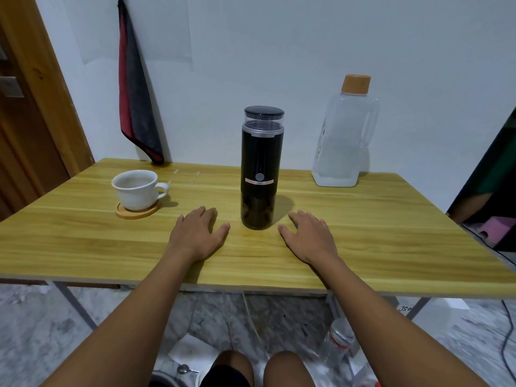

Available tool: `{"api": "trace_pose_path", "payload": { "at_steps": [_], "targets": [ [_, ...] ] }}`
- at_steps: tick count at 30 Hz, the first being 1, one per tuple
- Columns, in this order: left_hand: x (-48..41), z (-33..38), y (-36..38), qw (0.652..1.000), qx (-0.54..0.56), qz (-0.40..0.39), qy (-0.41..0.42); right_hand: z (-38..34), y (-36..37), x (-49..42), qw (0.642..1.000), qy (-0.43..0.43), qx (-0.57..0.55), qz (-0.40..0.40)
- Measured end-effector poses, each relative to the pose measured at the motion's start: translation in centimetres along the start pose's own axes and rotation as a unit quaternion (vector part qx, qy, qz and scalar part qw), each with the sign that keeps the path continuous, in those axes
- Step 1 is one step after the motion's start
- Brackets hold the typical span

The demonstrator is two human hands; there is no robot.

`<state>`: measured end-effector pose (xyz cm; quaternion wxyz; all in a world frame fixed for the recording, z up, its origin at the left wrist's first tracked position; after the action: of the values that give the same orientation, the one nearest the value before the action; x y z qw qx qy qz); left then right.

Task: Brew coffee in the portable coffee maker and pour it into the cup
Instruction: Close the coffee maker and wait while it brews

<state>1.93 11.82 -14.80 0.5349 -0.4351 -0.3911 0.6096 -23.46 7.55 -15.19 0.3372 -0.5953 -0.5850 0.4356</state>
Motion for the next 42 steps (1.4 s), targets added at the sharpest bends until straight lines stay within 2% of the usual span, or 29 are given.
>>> {"api": "trace_pose_path", "payload": {
  "at_steps": [4, 12, 21, 26, 42],
  "targets": [
    [0.1, 0.2, -0.1, 1.0, -0.009, 0.0, -0.009, 0.1, 0.0, 0.1, 1.0, 0.001, -0.021, 0.007],
    [0.0, 0.1, 0.0, 1.0, -0.01, -0.002, 0.006, 0.0, 0.0, 0.1, 1.0, -0.004, 0.006, 0.0],
    [-0.3, 0.2, 0.4, 0.997, -0.043, -0.05, 0.027, 0.0, 0.2, -0.1, 0.998, -0.009, 0.053, -0.027],
    [-0.3, 0.2, 0.7, 0.996, -0.04, -0.055, 0.049, 0.0, 0.4, -0.3, 0.996, -0.008, 0.075, -0.046],
    [-0.7, -0.2, 0.9, 0.997, -0.032, -0.049, 0.048, 0.1, 0.4, -0.3, 0.997, -0.003, 0.068, -0.034]
  ]
}}
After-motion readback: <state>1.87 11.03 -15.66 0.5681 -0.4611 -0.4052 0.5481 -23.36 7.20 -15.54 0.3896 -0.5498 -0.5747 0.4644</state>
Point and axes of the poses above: each hand's wrist, its own x-axis away from the middle knuckle, its own y-axis out of the palm, z = x × y, the point moved 3 cm from there along -x, towards the middle knuckle, and after that the axes turned 6 degrees about y, right-handed, at the moved point
